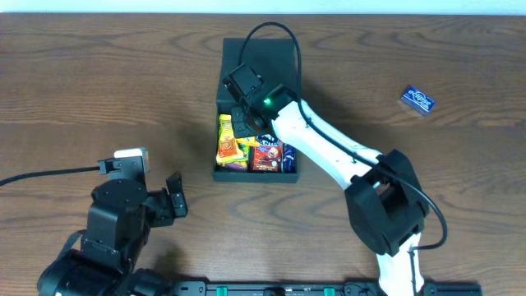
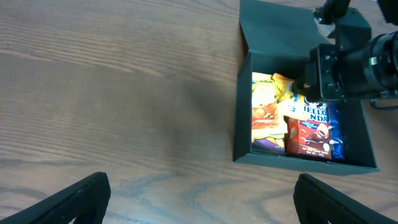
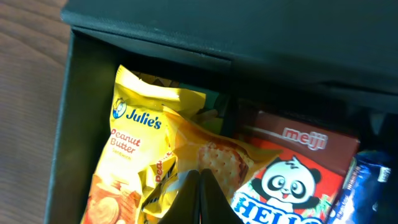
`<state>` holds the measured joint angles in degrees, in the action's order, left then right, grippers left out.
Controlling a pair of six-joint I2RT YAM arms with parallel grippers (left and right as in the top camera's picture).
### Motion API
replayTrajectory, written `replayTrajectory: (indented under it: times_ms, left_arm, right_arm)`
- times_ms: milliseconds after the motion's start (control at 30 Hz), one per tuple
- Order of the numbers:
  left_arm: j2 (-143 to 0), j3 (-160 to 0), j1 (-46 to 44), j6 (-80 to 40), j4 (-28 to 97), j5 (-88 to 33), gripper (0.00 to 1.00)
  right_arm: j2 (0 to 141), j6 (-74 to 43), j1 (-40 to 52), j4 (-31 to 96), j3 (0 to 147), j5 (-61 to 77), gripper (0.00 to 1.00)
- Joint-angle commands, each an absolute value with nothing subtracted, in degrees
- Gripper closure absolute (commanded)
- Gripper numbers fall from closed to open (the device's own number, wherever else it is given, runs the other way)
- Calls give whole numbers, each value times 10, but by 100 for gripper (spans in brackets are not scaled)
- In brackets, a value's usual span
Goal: Pack container
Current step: 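Lower the orange packet into the box between Julie's and Hello Panda, then move the right gripper right toward the blue Eclipse mint tin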
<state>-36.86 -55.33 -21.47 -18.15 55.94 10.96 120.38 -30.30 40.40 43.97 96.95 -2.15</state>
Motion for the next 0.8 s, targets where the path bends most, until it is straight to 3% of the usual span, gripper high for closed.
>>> replayTrajectory:
  times_ms: [0,433,767]
  left_arm:
    - [-367,-565,-213,-178,560,120,5]
    - [-367,-565,-213,-178,559,120,5]
    - [-367,-565,-213,-178,560,120,5]
  right_arm:
    - [1221,-279,403,439,967,-29,99]
    - [1211,-273,403,430,971,-30,99]
    - [1099,-271,373,430,990,-28,99]
